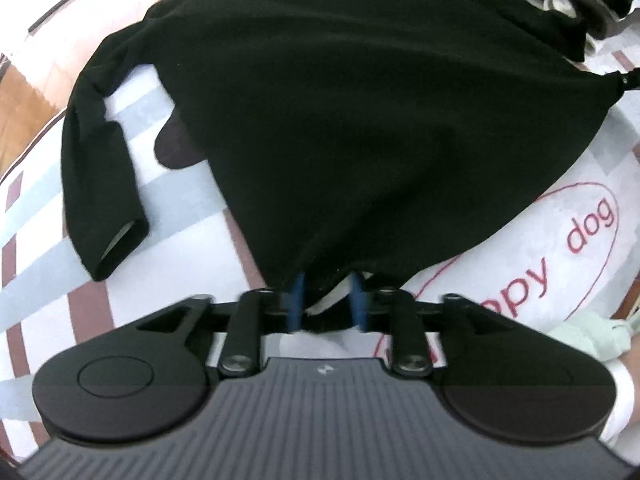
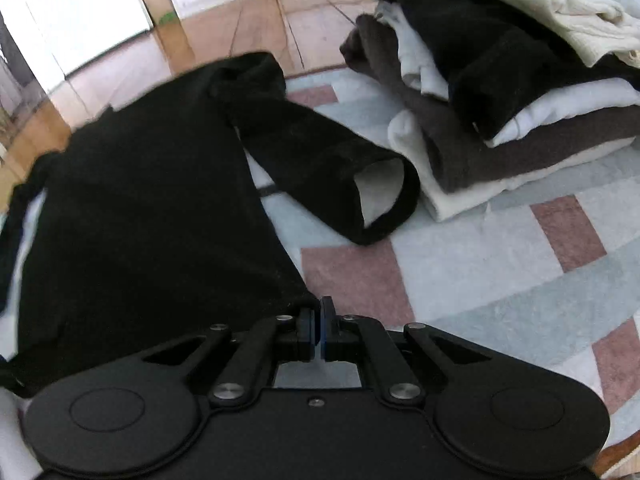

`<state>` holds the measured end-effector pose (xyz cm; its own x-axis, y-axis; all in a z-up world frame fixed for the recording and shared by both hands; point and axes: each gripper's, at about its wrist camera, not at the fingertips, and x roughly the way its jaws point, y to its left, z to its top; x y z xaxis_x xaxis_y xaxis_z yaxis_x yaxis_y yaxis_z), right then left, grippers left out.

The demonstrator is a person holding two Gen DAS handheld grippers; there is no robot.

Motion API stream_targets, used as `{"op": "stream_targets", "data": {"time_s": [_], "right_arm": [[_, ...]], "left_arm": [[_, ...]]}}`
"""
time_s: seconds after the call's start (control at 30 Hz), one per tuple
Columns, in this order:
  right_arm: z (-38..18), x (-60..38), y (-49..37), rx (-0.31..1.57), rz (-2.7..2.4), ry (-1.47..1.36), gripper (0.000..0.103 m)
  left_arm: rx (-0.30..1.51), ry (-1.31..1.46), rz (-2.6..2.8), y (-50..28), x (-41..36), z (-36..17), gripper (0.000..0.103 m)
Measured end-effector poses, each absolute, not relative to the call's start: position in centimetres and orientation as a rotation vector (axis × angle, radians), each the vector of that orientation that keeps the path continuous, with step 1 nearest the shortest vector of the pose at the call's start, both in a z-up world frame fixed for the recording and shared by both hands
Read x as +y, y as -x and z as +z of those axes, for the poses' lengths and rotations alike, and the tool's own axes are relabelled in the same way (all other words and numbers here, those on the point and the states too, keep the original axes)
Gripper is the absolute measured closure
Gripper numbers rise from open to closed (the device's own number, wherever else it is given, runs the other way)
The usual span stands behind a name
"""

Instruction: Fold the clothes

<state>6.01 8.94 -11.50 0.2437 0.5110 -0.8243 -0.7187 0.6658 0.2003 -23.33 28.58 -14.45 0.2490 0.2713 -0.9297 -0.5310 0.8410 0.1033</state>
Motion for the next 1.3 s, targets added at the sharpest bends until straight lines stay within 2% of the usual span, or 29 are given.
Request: {"op": "stream_targets", "data": {"time_s": [0.03, 0.23, 0.43, 0.57, 0.7, 0.73, 0.8, 0.83, 0.87, 0.9, 1.13, 1.3], "right_arm": [[-11.2, 8.9, -6.0, 1.016, 0.855, 0.227, 0.100], [-9.9, 8.6, -5.7, 0.962, 0.878, 0.164, 0.099], [-9.2, 9.1, -5.9, 0.865, 0.876, 0.175, 0.099], [-9.8, 9.4, -6.4, 0.878, 0.871, 0.165, 0.099], [-10.1, 9.9, -7.0, 0.869, 0.867, 0.155, 0.099], [-10.2, 10.1, -7.0, 0.861, 0.863, 0.166, 0.099], [-10.5, 10.5, -7.1, 0.848, 0.861, 0.186, 0.099], [-10.7, 10.6, -7.1, 0.845, 0.861, 0.192, 0.099], [-10.8, 10.5, -7.2, 0.850, 0.868, 0.187, 0.099], [-10.8, 10.3, -7.2, 0.856, 0.889, 0.176, 0.099], [-7.1, 5.1, -3.5, 0.867, 1.100, 0.214, 0.100], [-6.6, 4.2, -2.9, 0.919, 1.206, 0.134, 0.100]], "left_arm": [[1.205, 0.233, 0.559, 23.2, 28.8, -14.5, 0.041], [1.109, 0.236, 0.456, 24.6, 28.5, -12.9, 0.041], [1.153, 0.293, 0.378, 25.2, 28.7, -14.4, 0.041], [1.185, 0.268, 0.396, 25.0, 28.8, -15.5, 0.040], [1.223, 0.264, 0.479, 24.5, 30.1, -17.5, 0.031], [1.205, 0.309, 0.501, 24.7, 30.9, -17.7, 0.025], [1.157, 0.394, 0.535, 25.2, 31.9, -17.7, 0.031], [1.146, 0.404, 0.551, 25.3, 32.2, -17.6, 0.052], [1.144, 0.391, 0.568, 25.3, 32.3, -17.5, 0.083], [1.132, 0.397, 0.573, 25.3, 32.4, -17.0, 0.099], [0.945, 0.489, 0.720, 30.8, 32.6, -7.6, 0.101], [0.994, 0.537, 0.804, 32.2, 33.2, -10.5, 0.101]]}}
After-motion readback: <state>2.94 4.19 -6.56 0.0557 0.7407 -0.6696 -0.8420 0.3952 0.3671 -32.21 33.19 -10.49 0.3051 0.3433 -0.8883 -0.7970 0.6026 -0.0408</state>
